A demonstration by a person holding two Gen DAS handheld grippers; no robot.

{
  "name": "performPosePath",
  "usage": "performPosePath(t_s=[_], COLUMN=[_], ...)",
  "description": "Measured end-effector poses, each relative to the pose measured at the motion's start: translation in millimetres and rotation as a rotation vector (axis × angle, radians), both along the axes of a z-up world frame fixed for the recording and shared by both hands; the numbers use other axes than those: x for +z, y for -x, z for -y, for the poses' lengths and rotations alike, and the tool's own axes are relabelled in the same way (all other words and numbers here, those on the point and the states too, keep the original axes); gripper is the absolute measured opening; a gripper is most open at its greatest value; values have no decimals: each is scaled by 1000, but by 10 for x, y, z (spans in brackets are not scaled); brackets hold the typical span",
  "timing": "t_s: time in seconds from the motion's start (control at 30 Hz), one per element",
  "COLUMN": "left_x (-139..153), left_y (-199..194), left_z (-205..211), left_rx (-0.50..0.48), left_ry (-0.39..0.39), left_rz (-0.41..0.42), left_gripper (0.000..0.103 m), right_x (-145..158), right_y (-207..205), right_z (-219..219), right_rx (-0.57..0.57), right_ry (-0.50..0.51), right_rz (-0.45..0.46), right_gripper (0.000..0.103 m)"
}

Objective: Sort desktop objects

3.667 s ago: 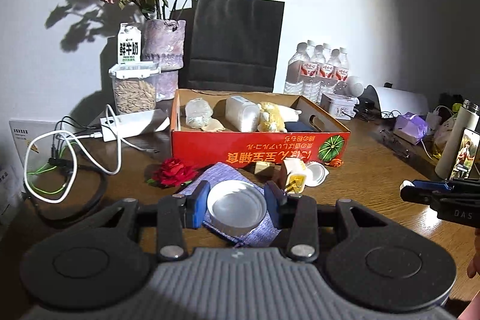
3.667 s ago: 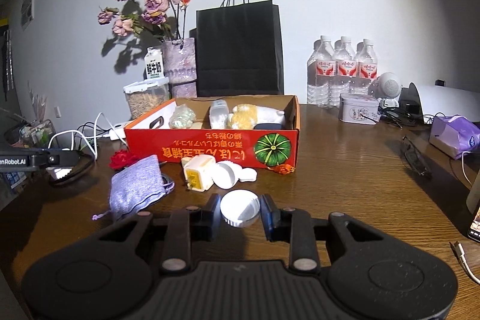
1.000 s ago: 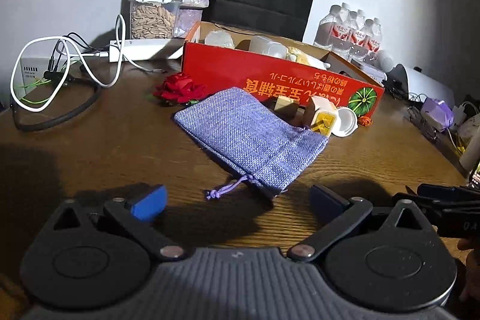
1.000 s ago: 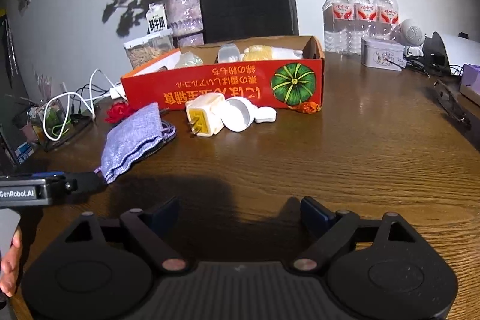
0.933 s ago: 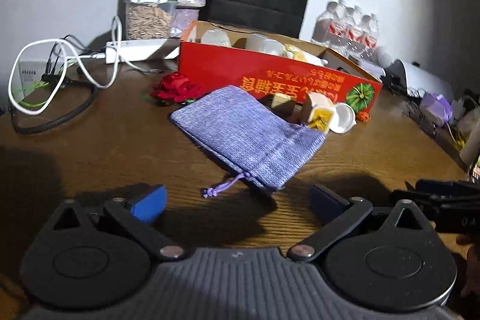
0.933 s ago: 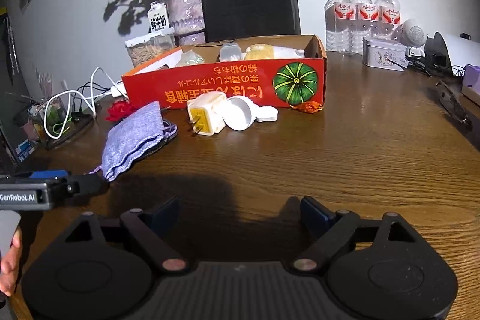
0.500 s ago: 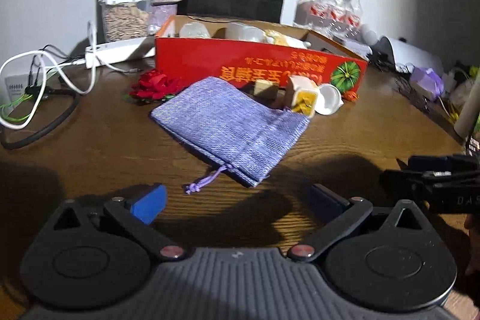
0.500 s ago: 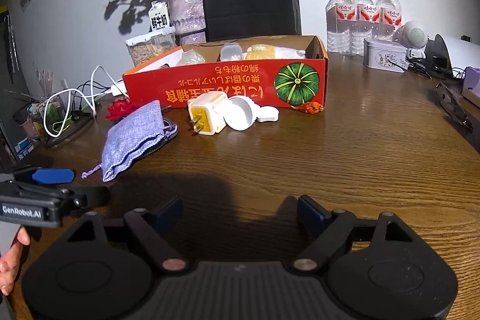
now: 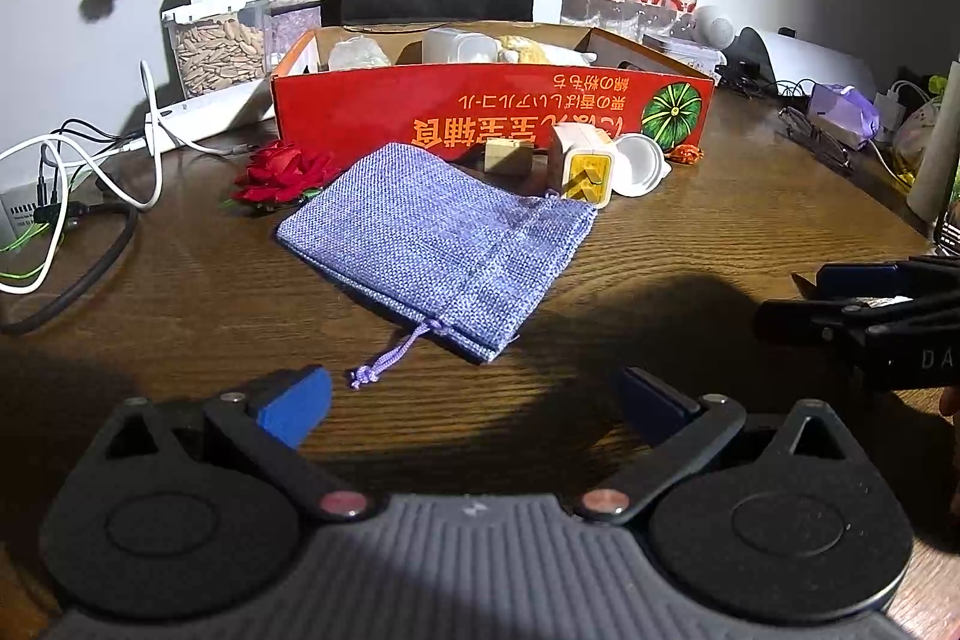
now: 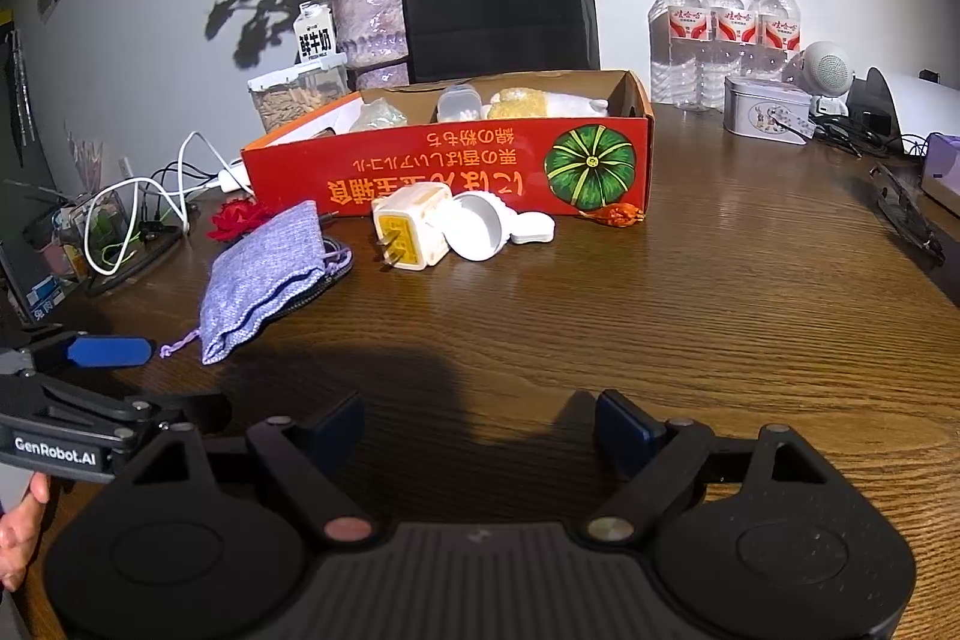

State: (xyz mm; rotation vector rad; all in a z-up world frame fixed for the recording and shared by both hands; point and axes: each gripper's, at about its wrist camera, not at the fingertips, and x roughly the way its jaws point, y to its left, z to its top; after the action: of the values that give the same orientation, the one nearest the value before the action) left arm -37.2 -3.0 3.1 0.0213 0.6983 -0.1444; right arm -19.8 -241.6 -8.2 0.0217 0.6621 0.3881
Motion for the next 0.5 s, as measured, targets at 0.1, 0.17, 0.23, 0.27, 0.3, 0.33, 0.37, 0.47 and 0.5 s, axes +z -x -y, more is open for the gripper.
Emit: performPosePath(t_s=[0.1,0.17,0.23,0.27,0.3,0.33,0.37,0.47,0.5], left_x=[0,1,14,28,50,84,127,256,280], left_y=[0,5,6,2,-7,-21,-46,-167,-208], left_z=[-24,-27,-53,-80,-108,-126,-144,-206,-224], left_rx=[1,3,4,0,-2,1,6,19,22], left_ry=[12,14,28,46,57,54,45,25,27], left_rz=[3,4,12,21,37,53,71,115,122], left_gripper=[103,103,103,103,103,103,103,103,103], right_x=[-1,4,13,21,35,62,92,213,241], right_y=[3,11,-7,-31,-55,-85,-106,-200,-251], right_z=[0,4,11,11,-2,-21,-40,-64,-66], right_rx=[-3,-11,3,5,9,13,13,18,14], right_ry=[2,2,-2,-3,6,21,33,24,17], right_rz=[0,5,-6,-14,-17,-13,-3,40,43], right_gripper=[84,84,84,84,84,84,84,84,84])
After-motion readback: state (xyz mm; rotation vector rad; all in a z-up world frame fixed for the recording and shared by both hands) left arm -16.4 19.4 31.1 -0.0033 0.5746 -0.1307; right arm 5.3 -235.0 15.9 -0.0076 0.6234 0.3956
